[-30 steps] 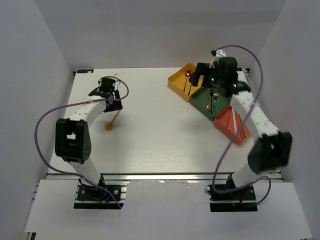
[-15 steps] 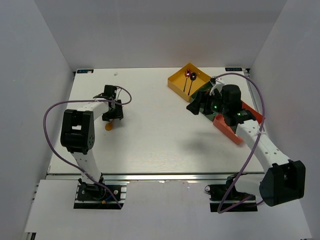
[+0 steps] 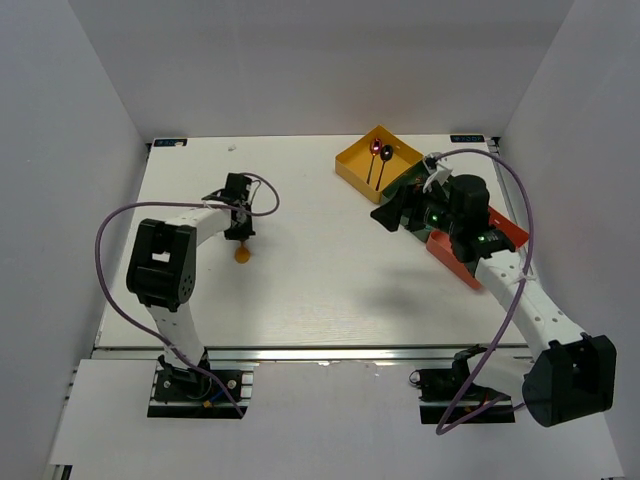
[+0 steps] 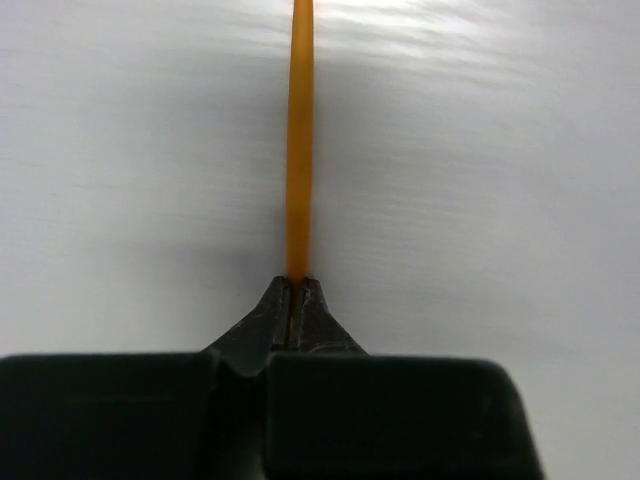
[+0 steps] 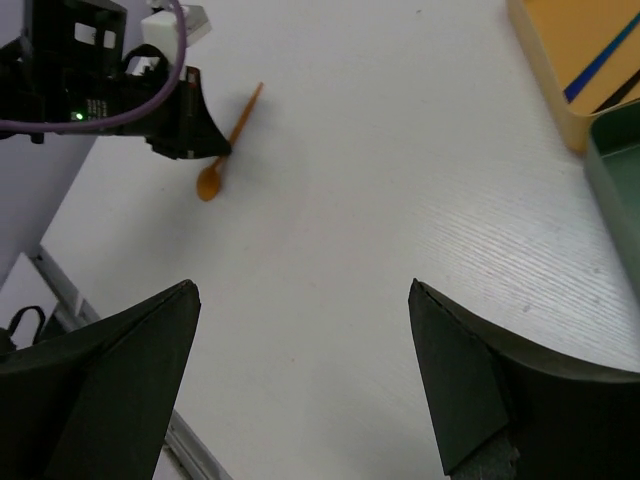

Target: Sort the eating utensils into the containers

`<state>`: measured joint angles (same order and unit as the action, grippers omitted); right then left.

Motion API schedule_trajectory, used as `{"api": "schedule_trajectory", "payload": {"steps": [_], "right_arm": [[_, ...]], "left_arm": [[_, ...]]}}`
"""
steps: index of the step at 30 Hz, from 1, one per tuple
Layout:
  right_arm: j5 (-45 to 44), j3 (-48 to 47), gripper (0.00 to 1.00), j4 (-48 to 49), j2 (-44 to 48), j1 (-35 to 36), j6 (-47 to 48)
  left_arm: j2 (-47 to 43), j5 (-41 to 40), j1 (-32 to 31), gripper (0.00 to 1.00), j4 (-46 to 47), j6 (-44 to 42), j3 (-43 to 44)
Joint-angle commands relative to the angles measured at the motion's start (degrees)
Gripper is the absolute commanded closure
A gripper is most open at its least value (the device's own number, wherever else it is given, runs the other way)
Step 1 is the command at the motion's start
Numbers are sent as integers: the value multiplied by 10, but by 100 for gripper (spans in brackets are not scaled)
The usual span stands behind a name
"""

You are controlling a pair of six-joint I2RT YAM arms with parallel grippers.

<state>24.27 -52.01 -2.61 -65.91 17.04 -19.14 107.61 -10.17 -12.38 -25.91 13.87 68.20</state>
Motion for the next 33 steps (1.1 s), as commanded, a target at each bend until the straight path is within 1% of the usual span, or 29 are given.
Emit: {"api": "schedule_trajectory", "payload": {"steps": [1,2,3,5,6,7,8,9,11,12,14,15,17,21,24,25,28,31,33], "right_arm": [[63,45,11,98,-8,0,-61],[80,50,11,108,-16,0,-74],[88,65,11,122,-29,-1,-104],[97,83,11,174,-38,1,-135],[78,93,11,186,-41,5,-169],[65,107,11,201,-43,10,-181],[33,111,11,205,-45,19,-193],[17,117,11,208,-47,24,-204],[-8,130,11,228,-48,40,-235],[-36,131,11,229,-50,59,-244],[-79,126,11,233,-55,92,-257],[-87,121,11,234,-64,104,-259],[-111,99,11,230,-77,134,-261],[-157,58,12,203,-121,173,-258],[-180,38,15,195,-148,191,-262],[-182,33,19,197,-156,193,-263],[-182,13,26,198,-184,206,-264],[-183,-7,31,203,-211,213,-265],[-179,-16,39,207,-227,216,-264]], "left_arm": [[-33,58,-65,100,-1,33,-39],[-63,74,-74,100,12,42,-49],[-80,130,-86,100,45,53,-75],[-118,180,-97,100,87,87,-108],[-156,203,-108,100,129,97,-125],[-176,244,-114,100,153,107,-160],[-195,261,-121,100,194,123,-176],[-229,273,-134,100,215,131,-190],[-256,305,-146,100,248,151,-225],[-267,313,-156,100,284,158,-235],[-289,326,-167,100,300,172,-250],[-291,330,-175,100,308,174,-250],[-293,340,-183,100,308,177,-246],[-302,346,-195,100,316,181,-241],[-308,360,-198,100,331,189,-240],[-309,364,-199,100,333,191,-238],[-309,373,-200,100,339,194,-236],[-305,381,-201,100,351,200,-239],[-302,384,-201,100,354,199,-240]]}}
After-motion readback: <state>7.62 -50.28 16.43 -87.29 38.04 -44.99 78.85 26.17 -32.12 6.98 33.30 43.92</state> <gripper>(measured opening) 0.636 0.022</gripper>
